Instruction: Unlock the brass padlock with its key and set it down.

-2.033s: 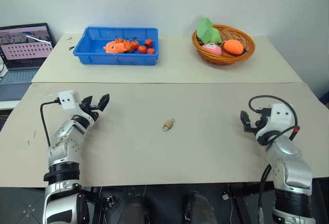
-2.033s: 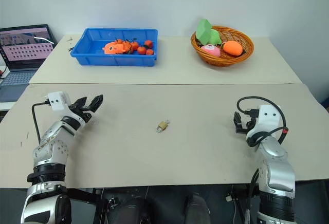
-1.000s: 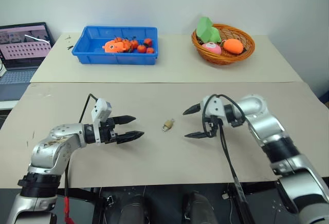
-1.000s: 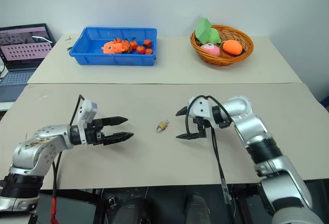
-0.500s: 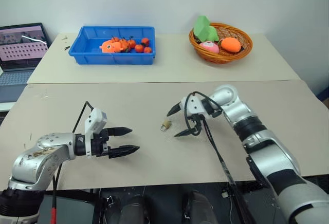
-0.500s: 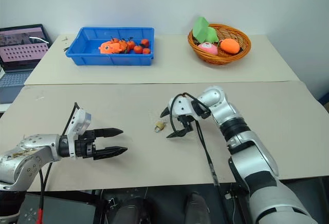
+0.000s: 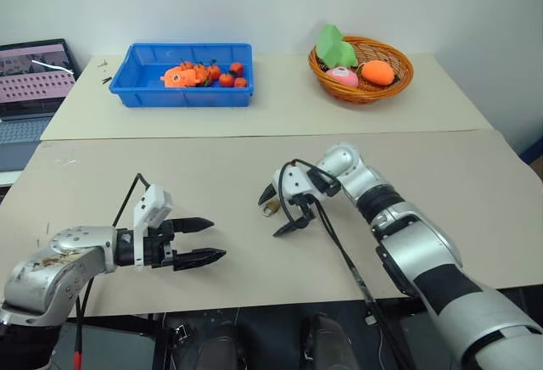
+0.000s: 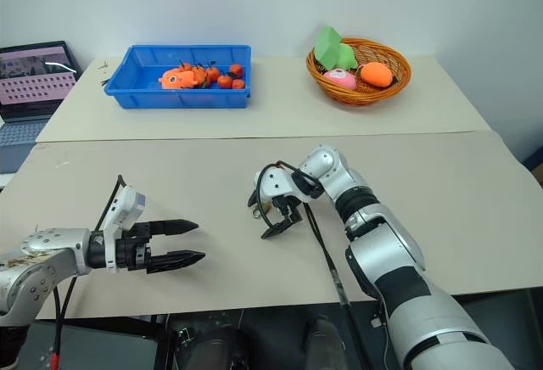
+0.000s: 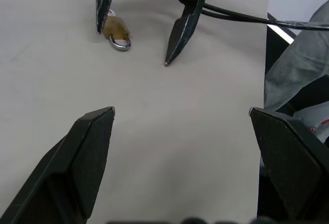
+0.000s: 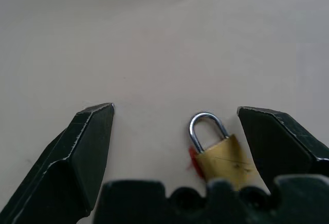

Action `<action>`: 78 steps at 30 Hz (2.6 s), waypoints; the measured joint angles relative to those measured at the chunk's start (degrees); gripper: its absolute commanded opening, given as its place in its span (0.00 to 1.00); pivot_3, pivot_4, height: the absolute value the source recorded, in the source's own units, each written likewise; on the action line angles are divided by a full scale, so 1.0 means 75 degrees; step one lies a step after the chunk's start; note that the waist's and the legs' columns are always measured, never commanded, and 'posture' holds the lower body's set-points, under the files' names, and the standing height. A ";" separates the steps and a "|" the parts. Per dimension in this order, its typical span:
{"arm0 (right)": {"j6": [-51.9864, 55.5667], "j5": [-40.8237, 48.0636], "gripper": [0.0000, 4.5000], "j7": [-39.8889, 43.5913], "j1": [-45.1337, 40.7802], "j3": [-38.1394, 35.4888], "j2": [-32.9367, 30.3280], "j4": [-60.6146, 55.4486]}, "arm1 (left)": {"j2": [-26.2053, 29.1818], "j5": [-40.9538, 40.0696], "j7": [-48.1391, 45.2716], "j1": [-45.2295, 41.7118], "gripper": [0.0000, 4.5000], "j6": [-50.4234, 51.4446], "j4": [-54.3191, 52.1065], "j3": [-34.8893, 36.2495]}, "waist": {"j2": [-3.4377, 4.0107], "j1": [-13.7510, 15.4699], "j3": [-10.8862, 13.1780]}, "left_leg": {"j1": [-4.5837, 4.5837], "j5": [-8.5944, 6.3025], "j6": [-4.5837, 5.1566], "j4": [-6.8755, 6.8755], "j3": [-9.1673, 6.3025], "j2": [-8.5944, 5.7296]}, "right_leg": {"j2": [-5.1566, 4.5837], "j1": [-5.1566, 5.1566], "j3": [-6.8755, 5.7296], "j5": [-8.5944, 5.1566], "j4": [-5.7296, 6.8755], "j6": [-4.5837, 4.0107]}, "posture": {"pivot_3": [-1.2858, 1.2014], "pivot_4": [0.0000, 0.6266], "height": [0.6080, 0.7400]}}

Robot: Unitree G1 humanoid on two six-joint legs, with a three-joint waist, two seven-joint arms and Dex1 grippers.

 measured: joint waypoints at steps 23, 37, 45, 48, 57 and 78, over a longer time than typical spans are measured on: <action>0.0300 -0.0720 1.00 -0.1207 -0.0503 -0.0537 0.0405 0.1176 | 0.0578 -0.1007 0.0416 0.0967 0.99 0.0736 -0.1082 0.1181 | 0.0005 -0.0032 0.0002 | 0.0034 0.0044 -0.0076 0.0001 -0.0015 0.0026 | 0.0023 -0.0002 0.0006 0.0005 0.0064 -0.0079 | 0.52 0.24 0.52; 0.0307 -0.0881 0.20 -0.1528 -0.0512 -0.0624 0.0449 0.1232 | 0.0619 -0.1025 0.0516 0.0821 1.00 0.0735 -0.1152 0.1169 | 0.0006 -0.0030 0.0003 | 0.0034 0.0055 -0.0090 0.0001 -0.0017 0.0036 | 0.0032 -0.0005 0.0004 0.0014 0.0067 -0.0094 | 0.52 0.24 0.52; 0.0308 -0.0884 0.20 -0.1546 -0.0511 -0.0629 0.0448 0.1234 | 0.0619 -0.1026 0.0540 0.0801 1.00 0.0736 -0.1169 0.1167 | 0.0006 -0.0021 0.0004 | 0.0034 0.0058 -0.0092 0.0001 -0.0018 0.0036 | 0.0033 -0.0006 0.0003 0.0013 0.0068 -0.0092 | 0.52 0.24 0.52; 0.0307 -0.0886 0.20 -0.1560 -0.0511 -0.0629 0.0449 0.1234 | 0.0619 -0.1025 0.0585 0.0745 1.00 0.0736 -0.1175 0.1142 | 0.0006 -0.0019 0.0004 | 0.0034 0.0058 -0.0093 0.0001 -0.0018 0.0037 | 0.0033 -0.0006 0.0003 0.0013 0.0068 -0.0093 | 0.52 0.24 0.52; 0.0197 -0.0552 0.20 -0.1481 -0.0628 -0.1164 0.0203 0.0939 | 0.0397 -0.0912 0.0794 0.0102 1.00 0.0674 -0.0759 0.0584 | 0.0023 0.0016 0.0061 | 0.0018 0.0065 -0.0091 0.0001 -0.0019 0.0035 | 0.0035 -0.0019 0.0000 0.0020 0.0067 -0.0098 | 0.52 0.24 0.52; 0.1730 -0.0705 0.20 -0.3551 0.0399 -0.0493 0.2067 -0.1124 | 0.0059 0.0332 0.0231 -0.1813 1.00 -0.0113 0.1517 -0.0596 | 0.0021 0.0008 0.0083 | -0.0014 0.0055 -0.0102 0.0001 -0.0006 0.0098 | 0.0099 -0.0047 -0.0007 0.0013 0.0050 -0.0107 | 0.52 0.24 0.52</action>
